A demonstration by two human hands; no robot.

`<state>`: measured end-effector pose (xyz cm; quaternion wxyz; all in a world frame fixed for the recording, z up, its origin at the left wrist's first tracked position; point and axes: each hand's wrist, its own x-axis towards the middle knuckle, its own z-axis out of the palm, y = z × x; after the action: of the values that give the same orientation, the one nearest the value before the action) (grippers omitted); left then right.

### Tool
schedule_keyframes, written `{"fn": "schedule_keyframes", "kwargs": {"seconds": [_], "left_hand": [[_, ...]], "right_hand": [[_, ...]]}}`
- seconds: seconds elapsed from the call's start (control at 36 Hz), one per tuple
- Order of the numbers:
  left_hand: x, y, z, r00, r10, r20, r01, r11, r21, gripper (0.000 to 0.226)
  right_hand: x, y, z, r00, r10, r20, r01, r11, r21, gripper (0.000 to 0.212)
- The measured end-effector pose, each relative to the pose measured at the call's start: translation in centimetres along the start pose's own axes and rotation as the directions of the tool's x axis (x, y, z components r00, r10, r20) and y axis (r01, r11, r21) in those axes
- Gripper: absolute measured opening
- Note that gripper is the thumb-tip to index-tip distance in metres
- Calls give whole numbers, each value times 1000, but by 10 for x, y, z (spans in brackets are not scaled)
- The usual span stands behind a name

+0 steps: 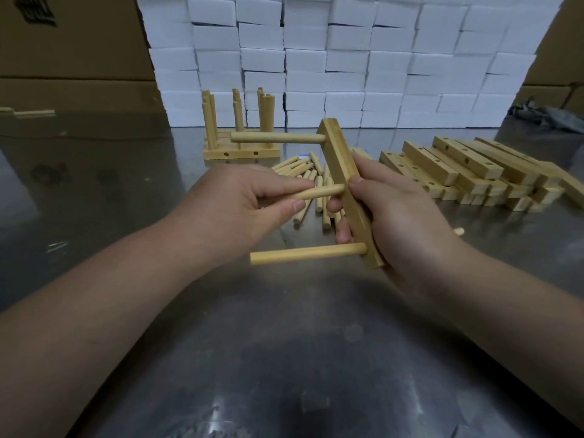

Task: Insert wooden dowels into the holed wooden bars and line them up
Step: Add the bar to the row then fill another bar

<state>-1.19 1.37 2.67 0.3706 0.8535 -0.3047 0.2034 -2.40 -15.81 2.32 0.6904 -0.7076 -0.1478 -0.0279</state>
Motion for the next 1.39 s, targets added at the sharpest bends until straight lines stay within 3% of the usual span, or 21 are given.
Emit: {"fn": "schedule_keyframes", "kwargs": {"seconds": [0.44, 0.58, 0.72, 0.81, 0.89, 1.03, 1.14, 1.25, 1.33, 1.39], "left_hand": [[-1, 11, 1, 987, -143, 80, 147, 988, -55, 39], [0, 11, -3, 970, -213, 120, 217, 976, -16, 15], [2, 9, -3, 938, -322, 126, 338, 931, -140, 21], [2, 11, -1, 902, -382, 204, 430, 843, -323, 22], [1, 13, -4, 834, -403, 376, 549, 672, -498, 22], [1, 12, -10, 747, -366, 555, 662, 493, -565, 23], [2, 12, -3, 782, -411, 467, 620, 583, -525, 27], [4, 13, -6, 853, -459, 249, 522, 751, -405, 29], [4, 14, -12, 916, -401, 18, 395, 892, -220, 15], [3, 15, -11, 935, -354, -16, 350, 930, -115, 8]], "right_hand": [[-3, 2, 4, 998, -54, -35, 48, 988, -146, 29], [-4, 9, 4, 998, -51, -39, 43, 981, -188, 32], [-5, 8, 4, 997, -70, -38, 62, 982, -176, 35], [-5, 7, 4, 996, -84, -14, 80, 981, -174, 35], [-6, 6, 5, 995, -101, -9, 98, 981, -167, 39], [-8, 6, 5, 992, -123, -25, 117, 976, -183, 40], [-5, 9, 3, 995, -95, -31, 87, 976, -198, 39], [1, 8, 5, 997, -42, -64, 31, 986, -163, 32], [4, 5, 3, 994, -19, -106, 9, 995, -95, 30], [3, 4, -1, 992, -8, -126, -1, 997, -74, 30]]}}
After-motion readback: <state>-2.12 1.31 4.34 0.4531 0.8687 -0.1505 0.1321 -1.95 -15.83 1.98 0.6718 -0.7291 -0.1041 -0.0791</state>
